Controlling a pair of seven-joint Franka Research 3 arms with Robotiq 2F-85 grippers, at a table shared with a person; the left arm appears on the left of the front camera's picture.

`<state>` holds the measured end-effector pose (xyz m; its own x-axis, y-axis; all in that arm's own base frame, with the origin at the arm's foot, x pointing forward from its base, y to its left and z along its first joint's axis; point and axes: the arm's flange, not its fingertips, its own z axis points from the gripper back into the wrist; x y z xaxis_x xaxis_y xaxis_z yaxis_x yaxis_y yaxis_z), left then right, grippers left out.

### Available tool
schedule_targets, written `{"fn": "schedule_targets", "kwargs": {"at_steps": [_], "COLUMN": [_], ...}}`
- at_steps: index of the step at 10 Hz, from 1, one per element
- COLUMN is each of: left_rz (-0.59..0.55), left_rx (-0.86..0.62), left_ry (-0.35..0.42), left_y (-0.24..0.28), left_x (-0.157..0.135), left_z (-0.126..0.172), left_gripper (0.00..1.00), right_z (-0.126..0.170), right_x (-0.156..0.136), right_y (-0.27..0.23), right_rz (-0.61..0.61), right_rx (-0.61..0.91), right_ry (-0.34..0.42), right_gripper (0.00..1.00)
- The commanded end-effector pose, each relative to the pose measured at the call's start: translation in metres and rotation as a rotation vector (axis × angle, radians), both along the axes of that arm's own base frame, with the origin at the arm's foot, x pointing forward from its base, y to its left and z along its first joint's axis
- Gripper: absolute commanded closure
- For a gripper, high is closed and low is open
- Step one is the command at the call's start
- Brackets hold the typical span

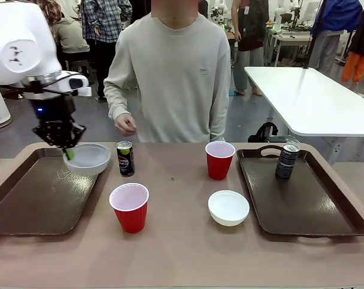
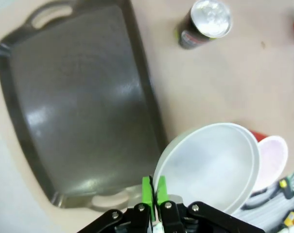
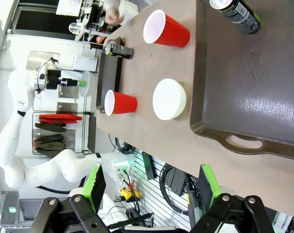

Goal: Prepare tableware on both trays.
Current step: Pick up a Picnic Bowl from the table and place it on a Handle tray.

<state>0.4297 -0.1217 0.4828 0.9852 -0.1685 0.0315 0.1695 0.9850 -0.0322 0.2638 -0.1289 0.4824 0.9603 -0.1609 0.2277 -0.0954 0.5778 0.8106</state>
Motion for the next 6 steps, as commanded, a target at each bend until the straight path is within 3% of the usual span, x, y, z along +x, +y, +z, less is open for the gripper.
{"fn": "schedule_targets", "kwargs": {"at_steps": [1,4,5,6], "left_rz": [-0.029,0.052,0.145,0.048], "left_rx": [-0.025,-0.048,-0.028,-0.029], "left_ry": [-0.015,-0.035,-0.048,-0.003], "left_y": [0.044,0.093,0.093,0.085], "left_x": [-0.025,-0.019,-0.015,-0.023], "left_z": [-0.002,-0.031,-0.033,-0.021], "left_gripper": [0.96,0.96,0.96,0.96], "right_z": [-0.001,-0.001,-0.001,-0.001], "right_x": [0.002,0.002,0.002,0.002], "right_y": [0.001,0.001,0.001,0.001], "right_rz": [0.006,0.006,0.006,0.006], "right_rx": [0.026,0.026,0.026,0.026], "right_ry": [-0.016,-0.016,-0.016,-0.016], "right_gripper": [0.0,0.0,0.0,0.0]}}
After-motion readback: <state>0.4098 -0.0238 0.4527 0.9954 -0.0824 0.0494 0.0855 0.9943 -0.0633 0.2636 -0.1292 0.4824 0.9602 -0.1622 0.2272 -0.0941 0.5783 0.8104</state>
